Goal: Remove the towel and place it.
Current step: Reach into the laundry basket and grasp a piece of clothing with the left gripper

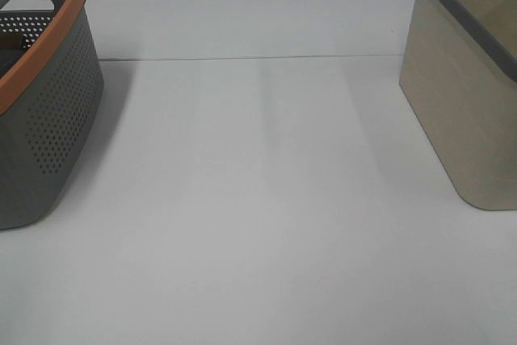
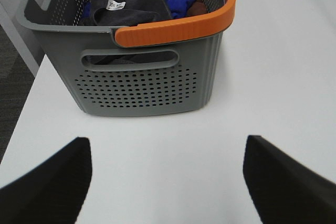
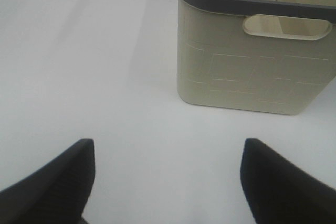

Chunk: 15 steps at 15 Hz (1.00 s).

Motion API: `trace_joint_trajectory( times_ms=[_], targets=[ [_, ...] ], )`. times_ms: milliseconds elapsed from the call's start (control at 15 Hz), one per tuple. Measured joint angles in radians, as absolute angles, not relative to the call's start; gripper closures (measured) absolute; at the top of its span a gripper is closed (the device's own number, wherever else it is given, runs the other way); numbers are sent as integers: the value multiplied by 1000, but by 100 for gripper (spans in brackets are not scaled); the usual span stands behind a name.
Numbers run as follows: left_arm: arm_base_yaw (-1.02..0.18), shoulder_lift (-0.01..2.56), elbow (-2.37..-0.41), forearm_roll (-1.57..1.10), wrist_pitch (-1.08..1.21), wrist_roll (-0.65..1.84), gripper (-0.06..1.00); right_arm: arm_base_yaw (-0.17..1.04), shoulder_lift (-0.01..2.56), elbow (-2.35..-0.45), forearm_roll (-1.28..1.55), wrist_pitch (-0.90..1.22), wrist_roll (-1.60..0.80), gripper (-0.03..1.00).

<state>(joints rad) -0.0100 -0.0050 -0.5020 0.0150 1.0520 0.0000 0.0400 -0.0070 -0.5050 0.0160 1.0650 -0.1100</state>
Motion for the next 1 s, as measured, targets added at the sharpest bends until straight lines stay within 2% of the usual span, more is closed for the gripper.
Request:
trace_joint_trajectory(
  times_ms=[600, 800, 1000],
  targets=[
    [-10, -5, -507, -6, 1048, 5, 19, 40, -7, -505, 16, 1065, -110, 24],
    [-10, 146, -603, 63, 865, 0, 19, 40, -7, -505, 16, 1065, -110, 24],
    [-10, 410, -720, 264, 763, -85, 19, 40, -7, -505, 16, 1065, -110, 24]
  ],
)
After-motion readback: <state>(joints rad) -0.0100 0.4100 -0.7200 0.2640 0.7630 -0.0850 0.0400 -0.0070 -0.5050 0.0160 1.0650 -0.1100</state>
